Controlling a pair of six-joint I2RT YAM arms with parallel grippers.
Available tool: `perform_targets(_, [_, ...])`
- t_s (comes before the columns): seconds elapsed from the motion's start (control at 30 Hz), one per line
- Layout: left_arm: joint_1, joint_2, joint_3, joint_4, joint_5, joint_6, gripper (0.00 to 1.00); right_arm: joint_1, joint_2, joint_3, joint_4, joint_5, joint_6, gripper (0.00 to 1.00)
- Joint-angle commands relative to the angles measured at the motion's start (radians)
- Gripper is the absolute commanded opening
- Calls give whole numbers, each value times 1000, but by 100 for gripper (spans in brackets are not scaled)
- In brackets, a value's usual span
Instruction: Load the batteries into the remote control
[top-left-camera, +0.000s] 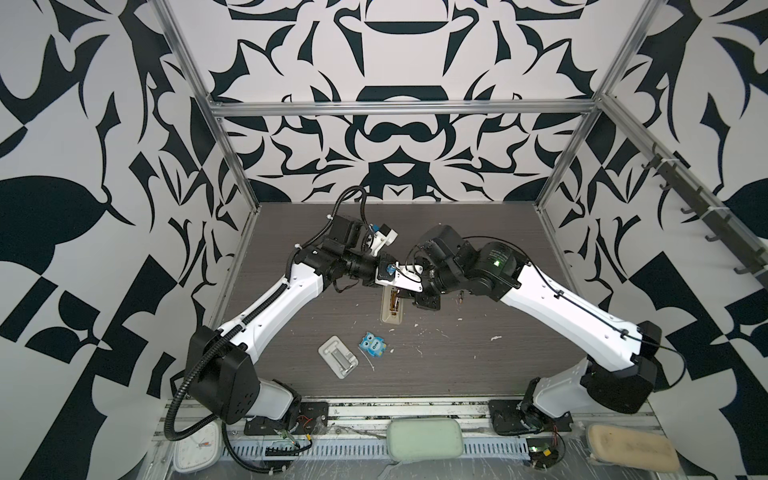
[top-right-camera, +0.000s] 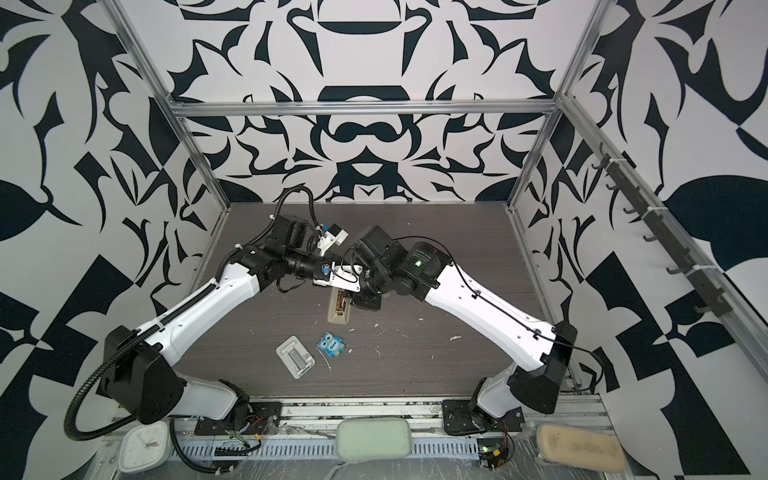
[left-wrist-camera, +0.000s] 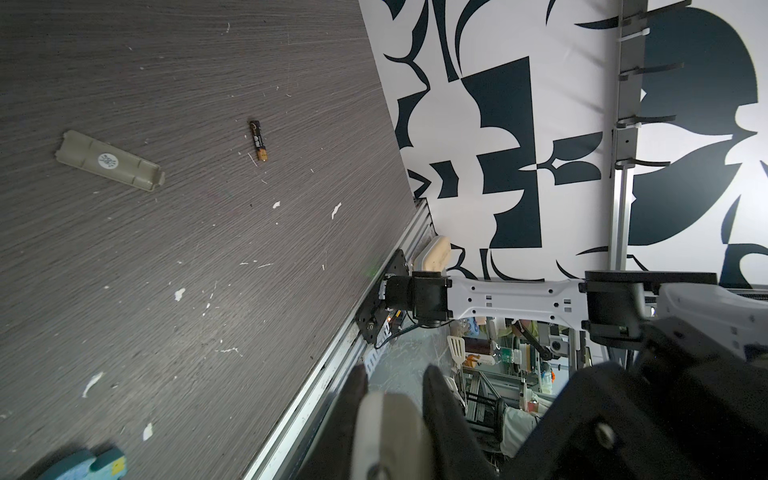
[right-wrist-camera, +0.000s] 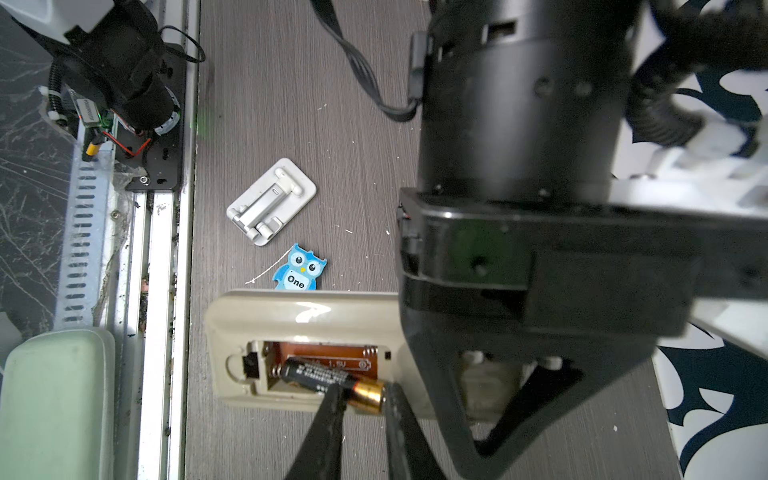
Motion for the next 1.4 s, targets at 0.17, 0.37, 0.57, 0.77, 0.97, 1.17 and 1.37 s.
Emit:
perform_targets(0.17, [5,8,42,-25,12,15,0,3,-8,-7,11,-16,5,18])
perform_targets(0.37, [5,2,36,-16,11,8,0,8,-7,-23,11,-25,13,16])
perform_targets(0.57, [6,-5,30,-4,3,1,0,18,-3,-32,13,-33,26,14])
perform_targets(0.77, [5,-4,30,0,4,-1,0,31,12,-39,3,-28,32,13])
perform_targets(0.97, [5,-7,30,5,3,-1,0,42,28,-35,-21,3,23,12])
perform_targets(1.17, [6,-14,16,25,4,-12,0,49,35,-51,-22,8,33,10])
perform_targets(1.37, [6,-20,12,27,3,-13,0,56,42,-66,-5,10,41,9])
